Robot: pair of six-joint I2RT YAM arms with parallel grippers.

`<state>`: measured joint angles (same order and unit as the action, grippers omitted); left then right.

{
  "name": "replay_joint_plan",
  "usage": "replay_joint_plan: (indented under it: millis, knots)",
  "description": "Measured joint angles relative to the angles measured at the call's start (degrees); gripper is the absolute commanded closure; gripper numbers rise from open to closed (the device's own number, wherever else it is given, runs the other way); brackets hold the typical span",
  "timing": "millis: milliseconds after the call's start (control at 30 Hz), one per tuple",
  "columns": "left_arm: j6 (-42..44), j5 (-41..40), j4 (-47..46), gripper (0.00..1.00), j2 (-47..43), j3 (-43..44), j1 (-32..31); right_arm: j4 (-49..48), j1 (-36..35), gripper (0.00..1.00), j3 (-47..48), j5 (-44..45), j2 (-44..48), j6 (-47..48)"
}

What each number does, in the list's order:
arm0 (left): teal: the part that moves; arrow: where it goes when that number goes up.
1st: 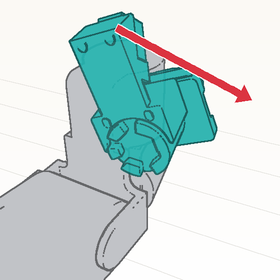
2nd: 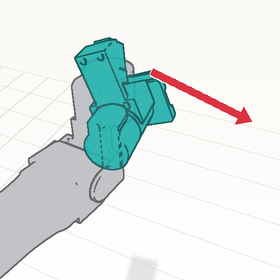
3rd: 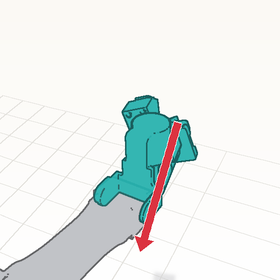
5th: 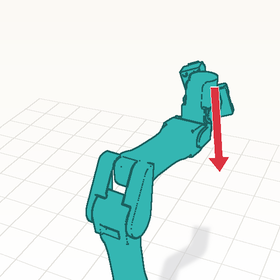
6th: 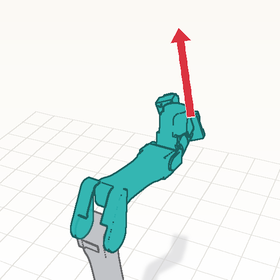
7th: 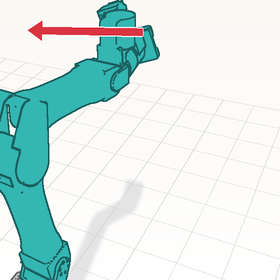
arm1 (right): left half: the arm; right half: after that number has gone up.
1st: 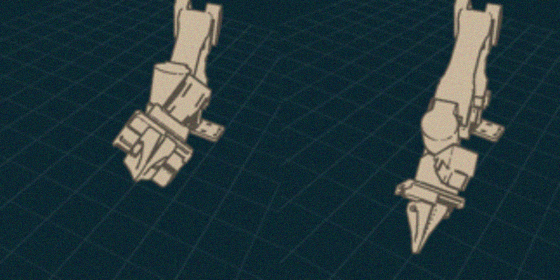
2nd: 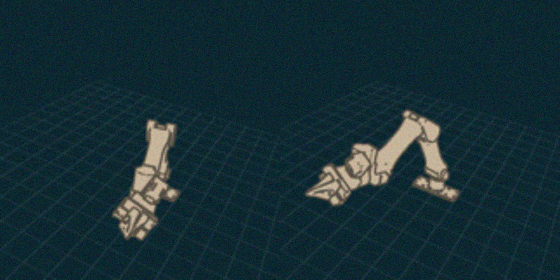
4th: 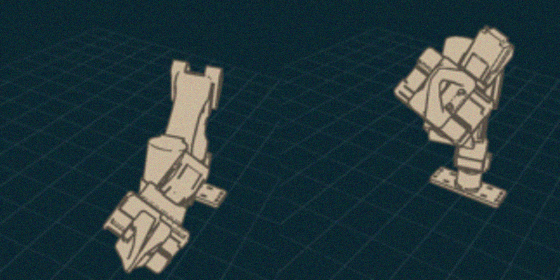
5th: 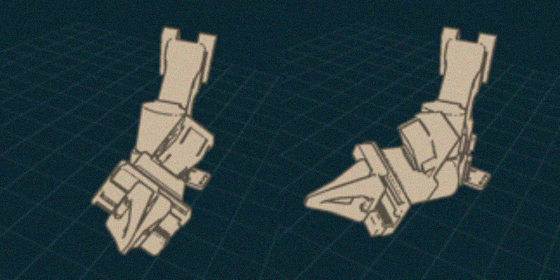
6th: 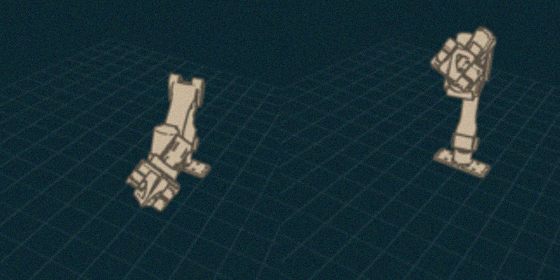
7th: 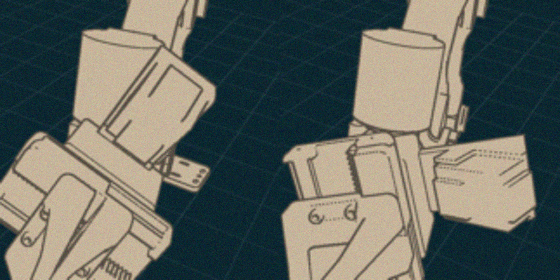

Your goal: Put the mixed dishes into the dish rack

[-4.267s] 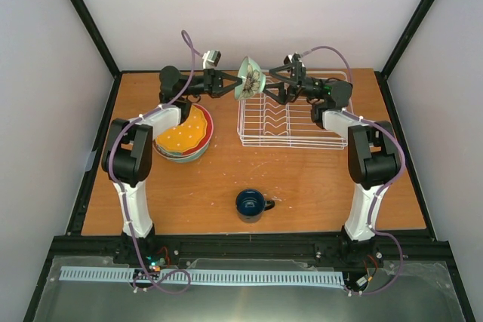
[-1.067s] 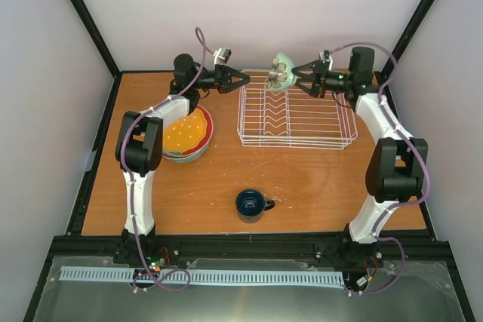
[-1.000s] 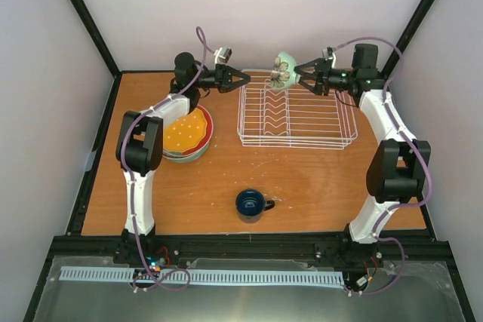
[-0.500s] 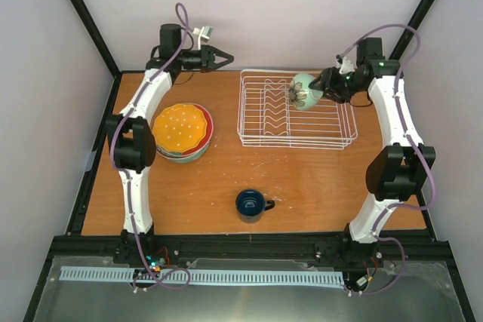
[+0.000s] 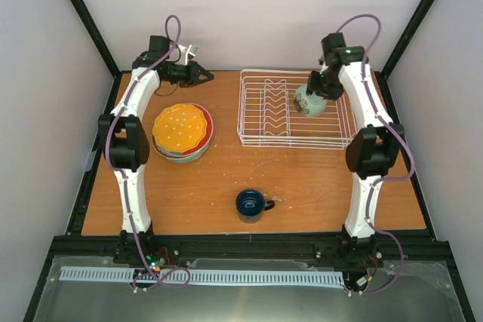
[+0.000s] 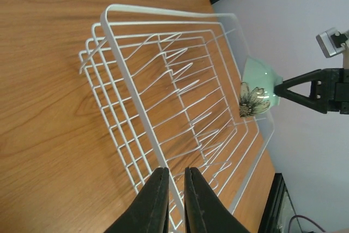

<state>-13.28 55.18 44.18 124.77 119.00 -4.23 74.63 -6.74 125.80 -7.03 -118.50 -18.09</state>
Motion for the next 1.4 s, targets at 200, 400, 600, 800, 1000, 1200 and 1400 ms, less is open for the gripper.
replay_joint_plan:
  millis: [200, 400, 600, 800, 1000, 1200, 1400]
  knots:
    - [2.84, -3.34, 3.28, 0.9, 0.0, -0.02, -0.04, 2.12, -2.84, 0.97, 4.22, 5.9, -6.38, -0.37]
    - [4.15, -5.79, 4.09, 0.9, 0.0, -0.55, 0.44, 2.97, -1.99, 0.97, 12.98, 11.67, -10.75, -0.31]
    - [4.76, -6.97, 4.57, 0.9, 0.0, -1.92, 0.59, 2.93, -1.92, 0.97, 13.99, 12.61, -13.73, -0.11]
    - [5.01, -7.5, 4.94, 0.9, -0.04, -3.96, 0.59, 2.45, -1.92, 0.97, 14.36, 12.39, -18.47, 0.5]
    - [5.11, -7.85, 5.27, 0.9, -0.22, -4.87, 0.59, 1.22, -1.88, 0.97, 14.82, 11.5, -20.96, 1.2]
    - [5.11, -7.87, 5.25, 0.9, -0.37, -4.9, 0.59, -0.61, -1.4, 0.97, 15.58, 10.4, -21.42, 1.77]
    - [5.11, -7.89, 5.22, 0.89, -0.44, -5.25, 0.59, -2.1, -0.39, 0.97, 16.48, 9.75, -22.99, 2.21]
